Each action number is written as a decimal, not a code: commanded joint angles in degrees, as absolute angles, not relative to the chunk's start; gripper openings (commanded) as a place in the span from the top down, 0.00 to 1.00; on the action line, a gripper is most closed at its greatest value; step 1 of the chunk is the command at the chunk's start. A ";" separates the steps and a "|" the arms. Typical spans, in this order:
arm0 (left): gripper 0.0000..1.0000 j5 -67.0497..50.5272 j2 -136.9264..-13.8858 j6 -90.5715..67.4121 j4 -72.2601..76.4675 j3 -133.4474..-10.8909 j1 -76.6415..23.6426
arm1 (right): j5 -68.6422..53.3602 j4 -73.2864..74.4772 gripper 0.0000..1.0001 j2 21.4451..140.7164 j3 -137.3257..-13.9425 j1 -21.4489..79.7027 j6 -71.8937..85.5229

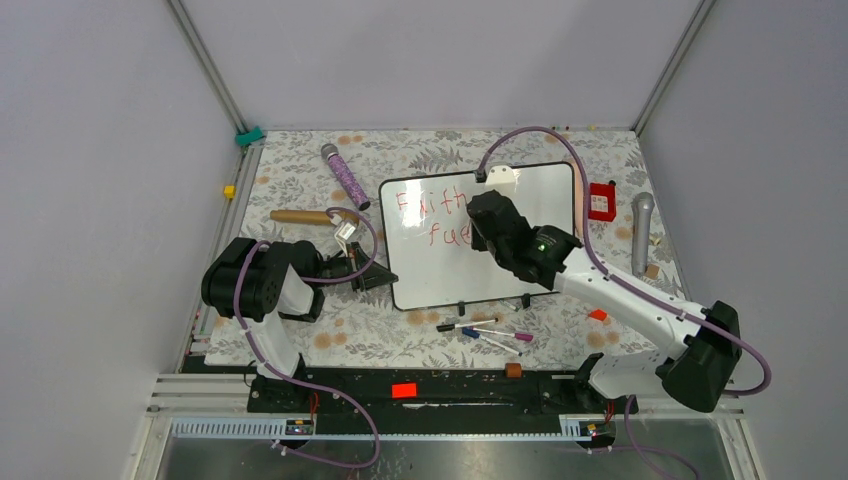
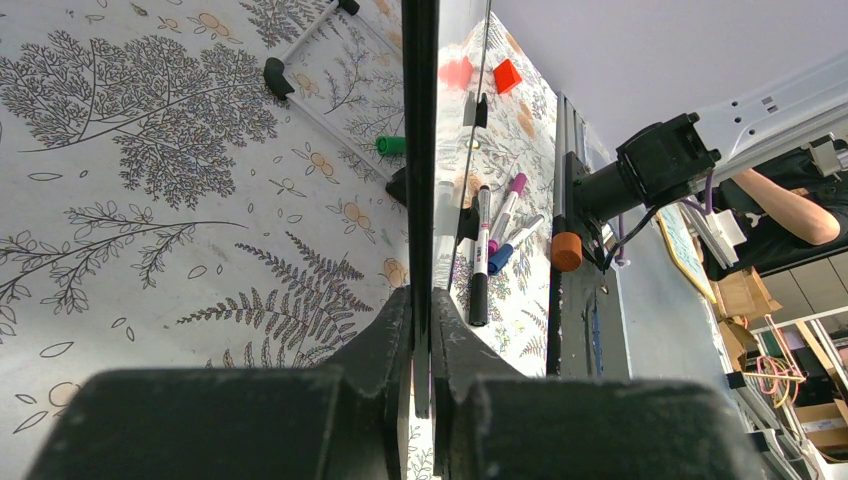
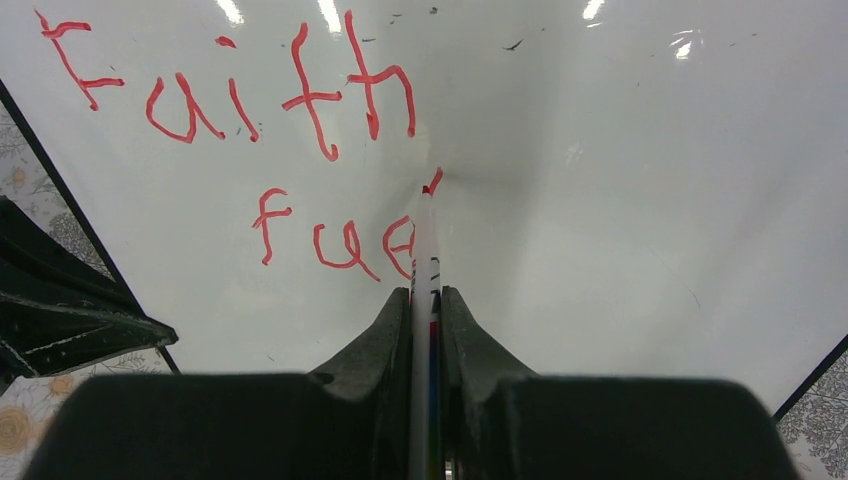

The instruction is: Write a sentence on the whiteboard

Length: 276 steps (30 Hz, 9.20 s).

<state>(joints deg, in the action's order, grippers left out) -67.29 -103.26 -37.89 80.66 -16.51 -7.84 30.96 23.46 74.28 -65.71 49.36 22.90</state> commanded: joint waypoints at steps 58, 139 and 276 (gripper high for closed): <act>1.00 -68.20 -103.53 -36.60 84.55 -17.58 -8.06 | 30.40 29.34 1.00 65.95 -60.53 47.84 25.77; 1.00 -68.42 -103.35 -36.76 84.55 -17.59 -8.09 | 22.75 28.03 1.00 66.55 -60.77 46.49 24.52; 1.00 -68.68 -103.31 -37.05 84.51 -17.58 -8.06 | 40.88 31.51 1.00 86.16 -68.74 63.57 28.35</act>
<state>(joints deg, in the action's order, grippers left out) -67.31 -103.26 -37.78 80.66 -16.53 -7.84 39.62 32.27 84.86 -65.82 64.05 28.95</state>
